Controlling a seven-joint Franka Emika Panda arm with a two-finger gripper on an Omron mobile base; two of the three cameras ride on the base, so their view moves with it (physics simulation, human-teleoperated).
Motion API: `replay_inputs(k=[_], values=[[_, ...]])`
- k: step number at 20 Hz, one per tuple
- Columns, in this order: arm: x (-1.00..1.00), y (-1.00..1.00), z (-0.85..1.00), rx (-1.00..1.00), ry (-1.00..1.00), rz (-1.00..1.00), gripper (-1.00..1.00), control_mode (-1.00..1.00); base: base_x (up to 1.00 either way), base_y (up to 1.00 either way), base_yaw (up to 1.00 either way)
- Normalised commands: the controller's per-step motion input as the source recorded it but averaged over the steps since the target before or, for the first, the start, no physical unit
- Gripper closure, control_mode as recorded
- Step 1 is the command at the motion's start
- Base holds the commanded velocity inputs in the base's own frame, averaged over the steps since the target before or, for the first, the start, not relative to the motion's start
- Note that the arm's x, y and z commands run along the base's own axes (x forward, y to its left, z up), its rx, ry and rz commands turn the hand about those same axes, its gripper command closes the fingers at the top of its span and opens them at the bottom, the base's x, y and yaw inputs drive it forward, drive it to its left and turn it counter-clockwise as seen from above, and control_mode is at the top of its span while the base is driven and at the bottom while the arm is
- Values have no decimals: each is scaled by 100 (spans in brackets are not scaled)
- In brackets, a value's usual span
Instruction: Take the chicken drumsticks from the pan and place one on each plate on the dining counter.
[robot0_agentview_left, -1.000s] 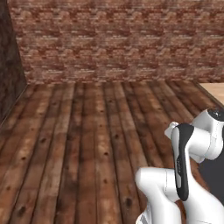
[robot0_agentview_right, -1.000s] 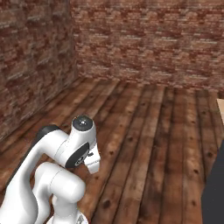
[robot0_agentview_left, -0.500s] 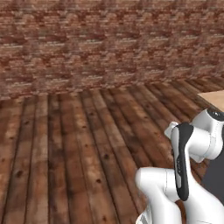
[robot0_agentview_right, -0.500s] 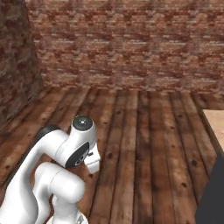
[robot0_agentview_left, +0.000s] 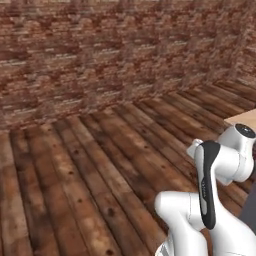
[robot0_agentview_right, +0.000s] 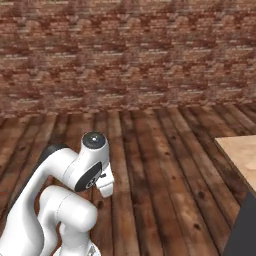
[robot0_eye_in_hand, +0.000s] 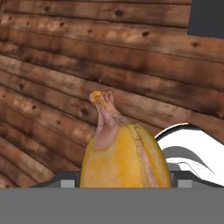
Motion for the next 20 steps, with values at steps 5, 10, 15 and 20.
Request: replay_inputs(k=[5,10,15,20], values=[[0,0,0,0,0,0,100,100,100,69,-62],[0,0,0,0,0,0,100,100,100,80,-55],[0,0,0,0,0,0,100,100,100,84,-49],[0,0,0,0,0,0,100,100,100,85,-52]])
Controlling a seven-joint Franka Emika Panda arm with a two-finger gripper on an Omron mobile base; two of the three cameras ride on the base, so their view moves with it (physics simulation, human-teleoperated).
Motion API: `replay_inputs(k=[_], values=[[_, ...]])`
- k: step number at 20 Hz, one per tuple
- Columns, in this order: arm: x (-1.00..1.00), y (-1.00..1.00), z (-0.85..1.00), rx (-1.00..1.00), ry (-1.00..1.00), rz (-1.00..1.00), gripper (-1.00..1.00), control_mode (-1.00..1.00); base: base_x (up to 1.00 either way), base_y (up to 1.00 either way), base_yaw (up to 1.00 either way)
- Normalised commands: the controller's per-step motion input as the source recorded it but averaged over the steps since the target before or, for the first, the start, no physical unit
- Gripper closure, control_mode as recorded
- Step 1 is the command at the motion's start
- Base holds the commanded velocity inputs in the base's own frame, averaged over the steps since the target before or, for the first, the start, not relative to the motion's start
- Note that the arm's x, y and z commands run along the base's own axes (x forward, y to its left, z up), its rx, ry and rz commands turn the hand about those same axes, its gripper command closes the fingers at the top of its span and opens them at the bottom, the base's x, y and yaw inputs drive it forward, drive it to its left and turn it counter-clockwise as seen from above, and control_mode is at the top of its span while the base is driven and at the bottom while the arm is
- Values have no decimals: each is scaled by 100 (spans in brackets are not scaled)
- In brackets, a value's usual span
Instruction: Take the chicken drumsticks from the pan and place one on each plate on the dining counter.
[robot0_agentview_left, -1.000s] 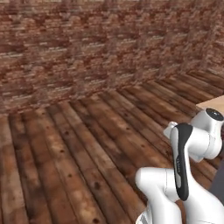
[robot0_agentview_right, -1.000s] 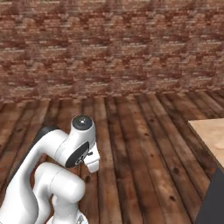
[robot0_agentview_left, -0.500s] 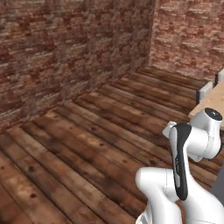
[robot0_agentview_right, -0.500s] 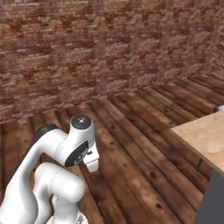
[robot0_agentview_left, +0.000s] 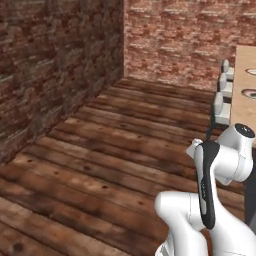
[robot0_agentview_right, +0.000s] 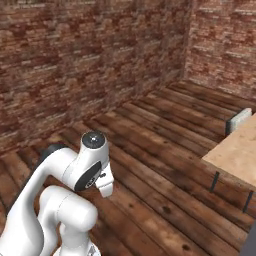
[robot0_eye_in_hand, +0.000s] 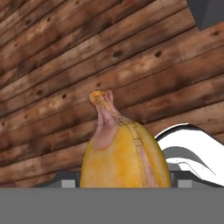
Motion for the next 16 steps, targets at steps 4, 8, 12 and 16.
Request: replay_inputs(k=[4,8,12,16], values=[[0,0,0,0,0,0,100,100,100,79,-52],[0,0,0,0,0,0,100,100,100,75,-52],[0,0,0,0,0,0,100,100,100,70,-51],[0,0,0,0,0,0,100,100,100,66,-49]])
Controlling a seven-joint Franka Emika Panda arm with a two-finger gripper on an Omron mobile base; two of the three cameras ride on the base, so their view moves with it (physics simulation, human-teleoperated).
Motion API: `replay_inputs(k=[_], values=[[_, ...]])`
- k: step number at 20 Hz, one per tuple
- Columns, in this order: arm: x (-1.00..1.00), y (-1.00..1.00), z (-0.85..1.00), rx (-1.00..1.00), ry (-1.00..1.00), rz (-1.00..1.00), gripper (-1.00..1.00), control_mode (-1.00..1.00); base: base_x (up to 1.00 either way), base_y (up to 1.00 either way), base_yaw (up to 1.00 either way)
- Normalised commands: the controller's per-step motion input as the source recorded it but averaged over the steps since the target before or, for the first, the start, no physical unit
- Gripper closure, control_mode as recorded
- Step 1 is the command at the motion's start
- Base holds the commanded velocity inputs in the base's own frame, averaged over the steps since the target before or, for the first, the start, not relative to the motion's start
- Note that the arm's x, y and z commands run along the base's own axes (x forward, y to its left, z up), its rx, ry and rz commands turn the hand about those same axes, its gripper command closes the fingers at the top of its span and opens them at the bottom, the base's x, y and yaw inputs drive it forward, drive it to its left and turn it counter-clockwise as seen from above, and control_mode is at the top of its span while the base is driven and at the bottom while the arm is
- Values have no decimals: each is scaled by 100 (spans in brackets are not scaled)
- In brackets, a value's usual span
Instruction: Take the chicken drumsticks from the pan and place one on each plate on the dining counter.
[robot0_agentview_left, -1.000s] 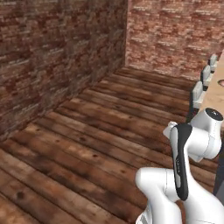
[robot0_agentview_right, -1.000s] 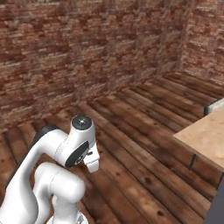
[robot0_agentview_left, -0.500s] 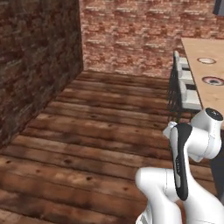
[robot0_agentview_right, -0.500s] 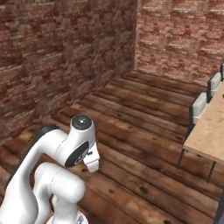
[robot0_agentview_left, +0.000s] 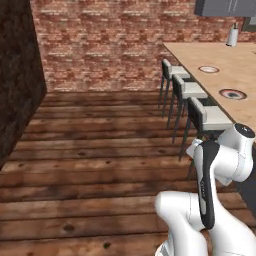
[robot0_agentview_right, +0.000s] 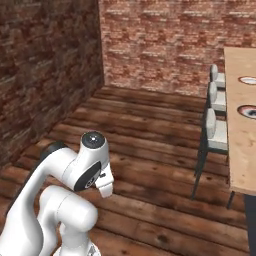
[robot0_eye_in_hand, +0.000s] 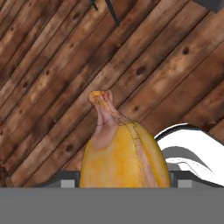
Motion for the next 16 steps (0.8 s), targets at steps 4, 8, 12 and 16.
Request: replay_inputs(k=[4,8,12,16], values=[[0,0,0,0,0,0,100,100,100,55,-46],[0,0,0,0,0,0,100,100,100,50,-40],[0,0,0,0,0,0,100,100,100,49,-39],[0,0,0,0,0,0,100,100,100,55,-46]])
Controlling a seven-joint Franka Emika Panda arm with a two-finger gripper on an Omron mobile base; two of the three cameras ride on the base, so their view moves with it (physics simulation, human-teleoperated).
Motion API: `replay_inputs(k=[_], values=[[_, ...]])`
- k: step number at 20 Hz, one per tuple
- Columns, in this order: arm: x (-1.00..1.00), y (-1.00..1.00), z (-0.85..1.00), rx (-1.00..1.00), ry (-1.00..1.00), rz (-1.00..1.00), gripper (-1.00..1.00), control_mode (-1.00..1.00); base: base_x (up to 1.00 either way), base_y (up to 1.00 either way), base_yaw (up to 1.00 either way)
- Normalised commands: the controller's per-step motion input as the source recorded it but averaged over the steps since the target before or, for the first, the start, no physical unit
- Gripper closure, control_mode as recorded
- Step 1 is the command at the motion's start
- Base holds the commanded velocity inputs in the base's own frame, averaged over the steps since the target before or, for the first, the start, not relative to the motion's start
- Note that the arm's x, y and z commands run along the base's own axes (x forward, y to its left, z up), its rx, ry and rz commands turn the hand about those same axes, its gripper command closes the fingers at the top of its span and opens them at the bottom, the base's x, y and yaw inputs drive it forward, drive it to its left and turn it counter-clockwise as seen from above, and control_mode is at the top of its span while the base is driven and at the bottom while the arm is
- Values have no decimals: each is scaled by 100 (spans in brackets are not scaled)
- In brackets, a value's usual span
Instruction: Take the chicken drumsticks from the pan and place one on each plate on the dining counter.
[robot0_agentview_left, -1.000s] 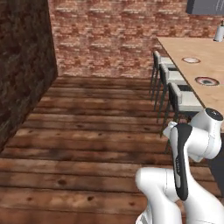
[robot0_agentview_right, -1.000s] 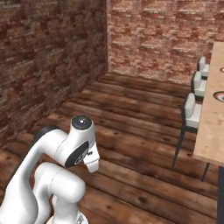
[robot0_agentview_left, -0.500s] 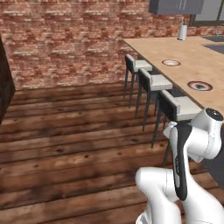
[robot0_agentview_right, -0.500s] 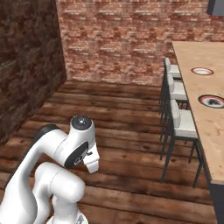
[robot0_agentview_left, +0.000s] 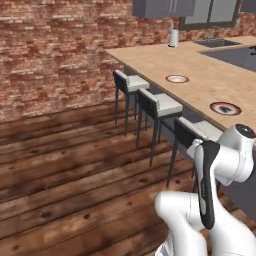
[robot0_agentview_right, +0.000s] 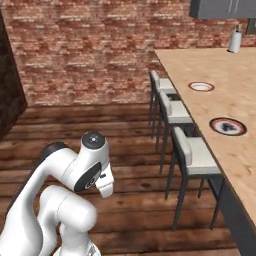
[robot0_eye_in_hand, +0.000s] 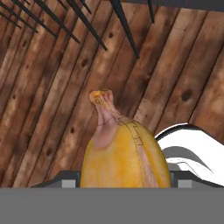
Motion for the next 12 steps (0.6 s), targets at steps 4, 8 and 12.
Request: replay_inputs(k=[4,8,12], values=[[0,0,0,0,0,0,100,100,100,61,-46],[0,0,0,0,0,0,100,100,100,64,-46],[0,0,0,0,0,0,100,100,100,53,-45]])
